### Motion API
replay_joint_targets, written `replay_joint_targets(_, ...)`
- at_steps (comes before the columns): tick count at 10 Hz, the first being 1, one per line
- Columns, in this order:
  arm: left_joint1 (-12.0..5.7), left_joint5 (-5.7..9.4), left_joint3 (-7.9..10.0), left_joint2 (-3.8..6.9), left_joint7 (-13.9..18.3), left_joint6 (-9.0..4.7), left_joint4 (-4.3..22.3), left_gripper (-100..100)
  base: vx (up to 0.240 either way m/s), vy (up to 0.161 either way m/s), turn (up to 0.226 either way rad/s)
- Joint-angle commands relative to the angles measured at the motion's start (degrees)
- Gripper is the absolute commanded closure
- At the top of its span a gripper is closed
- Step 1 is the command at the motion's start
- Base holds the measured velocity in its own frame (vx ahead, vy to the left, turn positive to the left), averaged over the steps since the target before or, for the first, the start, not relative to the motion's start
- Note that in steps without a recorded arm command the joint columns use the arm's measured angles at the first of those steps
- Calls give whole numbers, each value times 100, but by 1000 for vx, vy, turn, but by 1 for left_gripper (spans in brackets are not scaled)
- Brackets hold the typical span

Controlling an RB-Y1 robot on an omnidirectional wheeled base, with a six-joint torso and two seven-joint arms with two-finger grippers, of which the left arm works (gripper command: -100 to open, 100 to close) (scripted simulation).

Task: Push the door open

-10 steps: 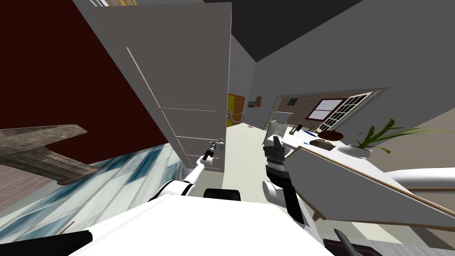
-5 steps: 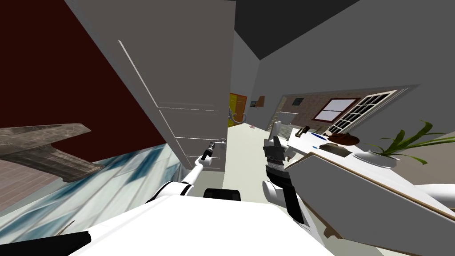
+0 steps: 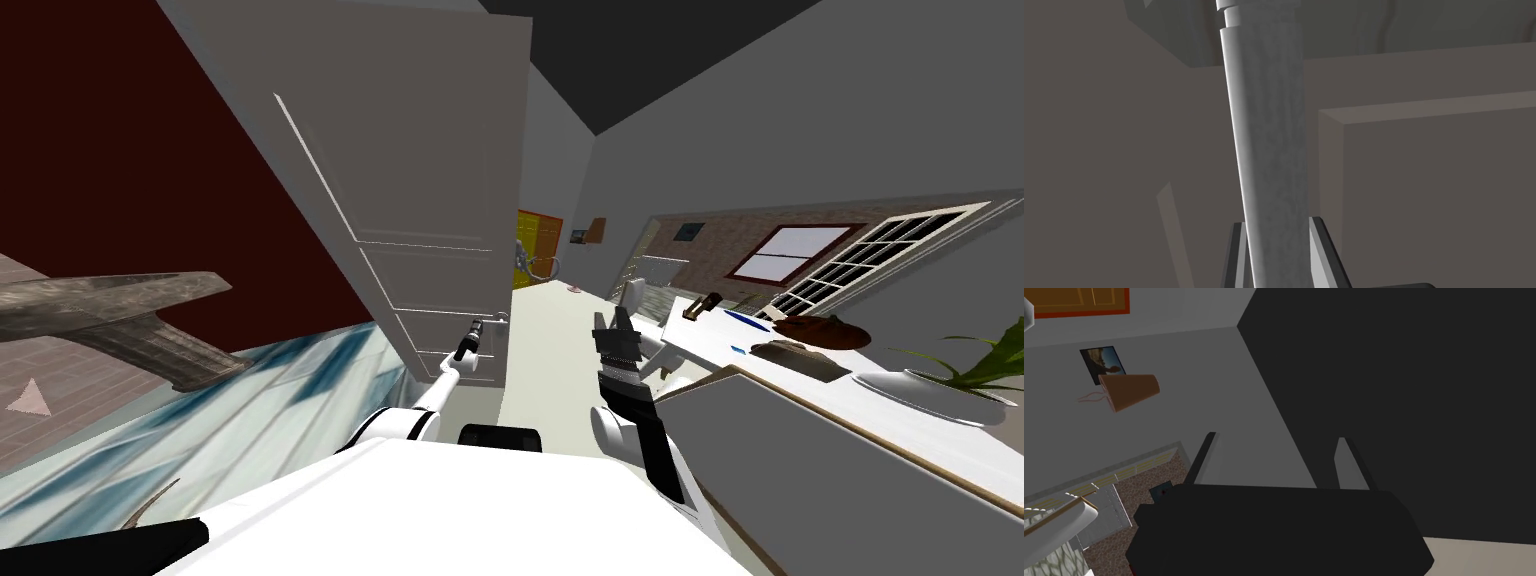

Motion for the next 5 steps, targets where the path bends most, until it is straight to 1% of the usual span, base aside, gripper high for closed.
replay_joint_targets(1,-16,24,91,-47,-30,9,-68,100,87,-190,115)
replay_joint_targets(2,-15,30,116,-98,-47,10,-71,100,24,-190,110)
replay_joint_targets(3,-15,35,140,-154,-64,10,-74,100,-2,-186,60)
replay_joint_targets(4,-15,37,148,-176,-69,11,-75,100,-45,-188,25)
replay_joint_targets(5,-28,50,203,-79,-66,-1,-95,100,-26,-62,66)
